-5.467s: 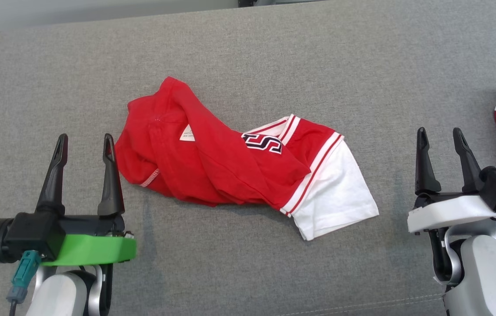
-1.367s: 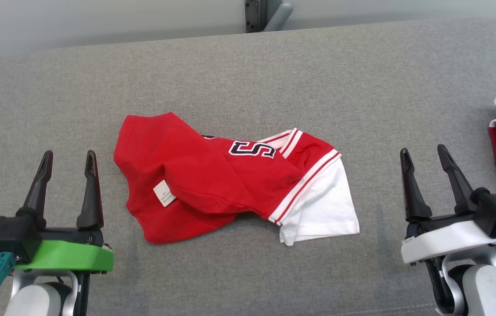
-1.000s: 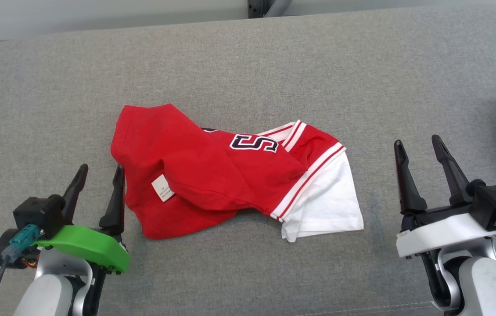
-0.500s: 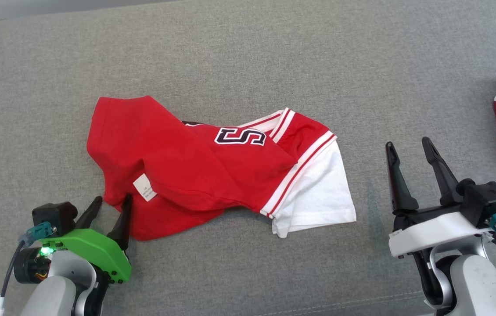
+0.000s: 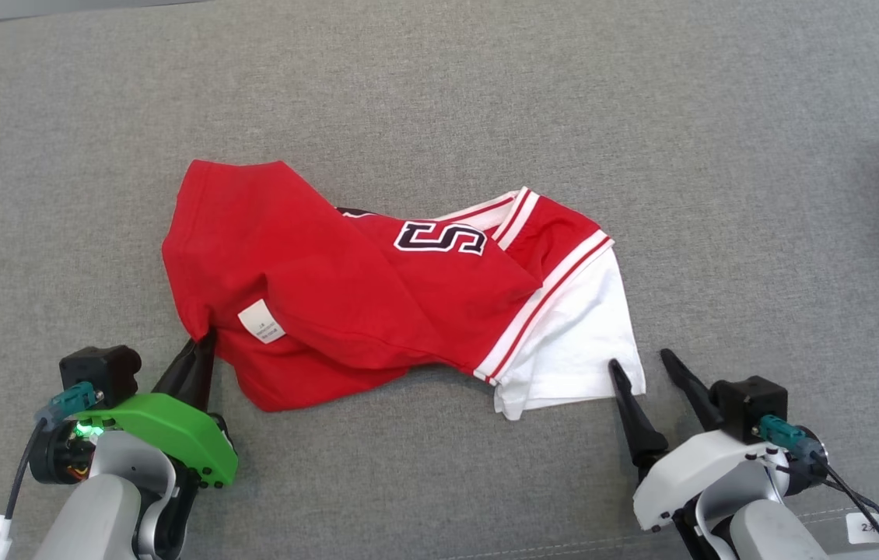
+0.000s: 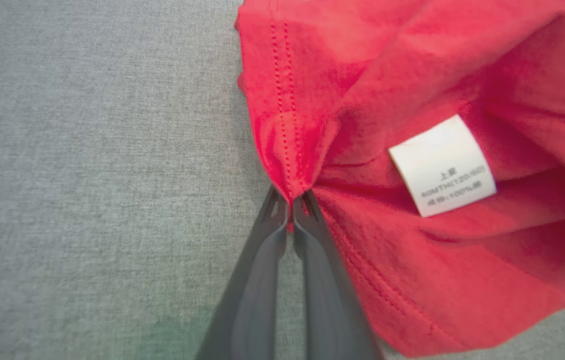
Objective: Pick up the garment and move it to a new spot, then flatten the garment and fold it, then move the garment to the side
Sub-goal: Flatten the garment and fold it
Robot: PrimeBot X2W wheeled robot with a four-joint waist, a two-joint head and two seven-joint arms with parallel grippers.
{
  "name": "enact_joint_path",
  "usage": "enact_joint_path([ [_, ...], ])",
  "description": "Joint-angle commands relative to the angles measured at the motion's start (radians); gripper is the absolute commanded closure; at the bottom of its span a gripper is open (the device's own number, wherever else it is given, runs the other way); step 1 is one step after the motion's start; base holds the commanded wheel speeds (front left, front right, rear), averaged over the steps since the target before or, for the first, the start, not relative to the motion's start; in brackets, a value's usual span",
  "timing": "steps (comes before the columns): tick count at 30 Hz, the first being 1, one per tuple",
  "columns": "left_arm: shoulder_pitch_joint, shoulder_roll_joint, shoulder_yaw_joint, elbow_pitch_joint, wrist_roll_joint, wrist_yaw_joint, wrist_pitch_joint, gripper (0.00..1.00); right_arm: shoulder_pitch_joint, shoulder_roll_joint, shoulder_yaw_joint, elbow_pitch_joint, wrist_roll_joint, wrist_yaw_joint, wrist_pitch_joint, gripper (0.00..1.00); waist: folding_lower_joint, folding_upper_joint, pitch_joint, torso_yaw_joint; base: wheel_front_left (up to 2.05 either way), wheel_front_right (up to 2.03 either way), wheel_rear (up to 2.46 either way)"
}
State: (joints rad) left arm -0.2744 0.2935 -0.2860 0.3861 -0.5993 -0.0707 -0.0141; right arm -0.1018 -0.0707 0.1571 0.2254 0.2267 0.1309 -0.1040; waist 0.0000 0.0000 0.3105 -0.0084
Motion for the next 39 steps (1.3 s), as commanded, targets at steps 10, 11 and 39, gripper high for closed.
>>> enact_joint_path([
  [10,0.011,0.023,0.001,-0.074,0.017,0.025,-0.005,1.00,-0.085,-0.006,0.087,0.169,0.073,0.000,-0.065,1.00,0.0000,0.0000,0.004,0.019,0.00,0.00,0.00],
  [11,0.020,0.029,-0.001,-0.093,0.018,0.032,0.007,1.00,-0.097,-0.017,0.082,0.146,0.075,0.000,-0.090,1.00,0.0000,0.0000,0.004,0.020,0.00,0.00,0.00],
  [39,-0.254,0.207,0.120,-0.861,0.219,0.194,0.107,1.00,-0.495,-0.206,-0.280,-0.625,-0.040,-0.001,0.031,1.00,0.0000,0.0000,-0.102,-0.022,0.00,0.00,0.00],
])
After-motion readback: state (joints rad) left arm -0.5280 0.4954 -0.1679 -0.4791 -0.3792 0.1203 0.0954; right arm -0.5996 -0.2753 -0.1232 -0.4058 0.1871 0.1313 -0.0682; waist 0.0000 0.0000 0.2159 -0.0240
